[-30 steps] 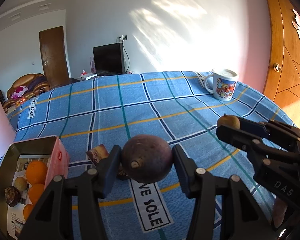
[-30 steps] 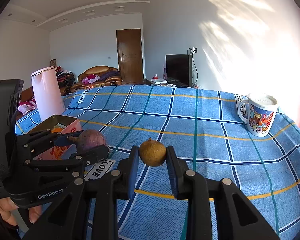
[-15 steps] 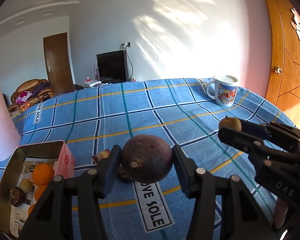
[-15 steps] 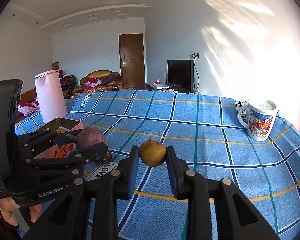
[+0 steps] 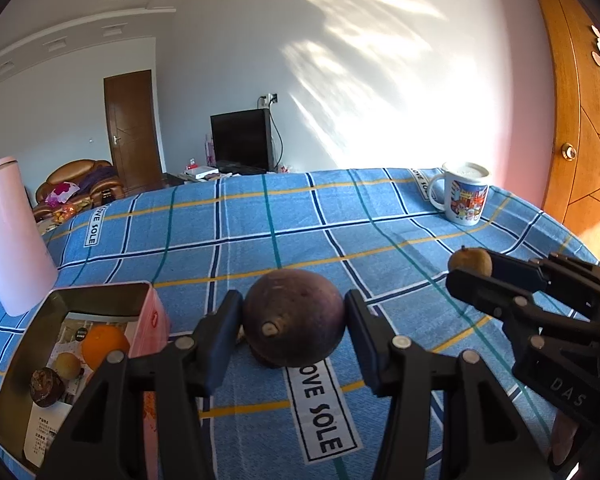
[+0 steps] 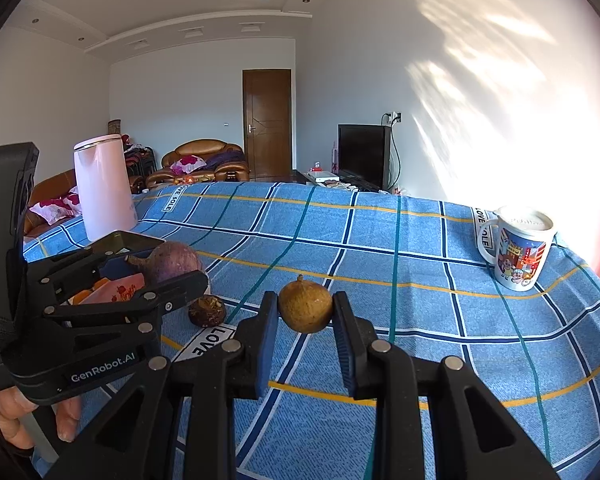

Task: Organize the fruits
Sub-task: 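Carry the fig and tan fruit over the tin box and open both grippers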

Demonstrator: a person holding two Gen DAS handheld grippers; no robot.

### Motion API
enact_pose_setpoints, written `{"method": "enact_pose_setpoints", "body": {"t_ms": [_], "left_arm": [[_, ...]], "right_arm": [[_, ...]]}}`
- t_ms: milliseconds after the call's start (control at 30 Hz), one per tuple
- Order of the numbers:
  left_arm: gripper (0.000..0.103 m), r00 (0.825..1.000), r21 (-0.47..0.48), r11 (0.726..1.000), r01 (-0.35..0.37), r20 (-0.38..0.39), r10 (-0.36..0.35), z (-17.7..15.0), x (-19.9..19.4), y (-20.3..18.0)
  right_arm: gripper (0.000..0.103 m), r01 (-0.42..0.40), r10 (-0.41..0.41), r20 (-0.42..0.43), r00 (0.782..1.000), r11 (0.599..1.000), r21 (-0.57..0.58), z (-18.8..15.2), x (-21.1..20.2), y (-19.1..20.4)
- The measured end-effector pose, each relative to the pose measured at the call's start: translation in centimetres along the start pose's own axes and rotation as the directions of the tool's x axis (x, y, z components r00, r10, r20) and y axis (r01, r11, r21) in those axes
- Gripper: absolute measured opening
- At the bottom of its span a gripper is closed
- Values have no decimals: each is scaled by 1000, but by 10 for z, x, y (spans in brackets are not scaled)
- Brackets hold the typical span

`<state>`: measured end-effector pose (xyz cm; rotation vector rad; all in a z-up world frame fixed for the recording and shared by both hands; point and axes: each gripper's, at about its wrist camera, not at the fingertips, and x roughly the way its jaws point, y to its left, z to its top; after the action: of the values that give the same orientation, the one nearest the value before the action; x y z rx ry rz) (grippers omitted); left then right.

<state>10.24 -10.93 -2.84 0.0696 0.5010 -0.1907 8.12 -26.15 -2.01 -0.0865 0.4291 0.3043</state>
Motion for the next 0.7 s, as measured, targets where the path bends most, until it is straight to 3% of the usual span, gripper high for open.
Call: {"method": "enact_pose_setpoints", "body": {"t_ms": [400, 700], "left_arm": [[54, 998, -42, 998, -54, -14, 53, -3, -16, 40], [54, 980, -99, 975, -200, -34, 197, -6, -45, 118]], "right_arm": [[29, -52, 50, -27, 998, 996, -78, 20, 7, 35], [29, -203, 199, -45, 979, 967, -154, 51, 19, 100]]}}
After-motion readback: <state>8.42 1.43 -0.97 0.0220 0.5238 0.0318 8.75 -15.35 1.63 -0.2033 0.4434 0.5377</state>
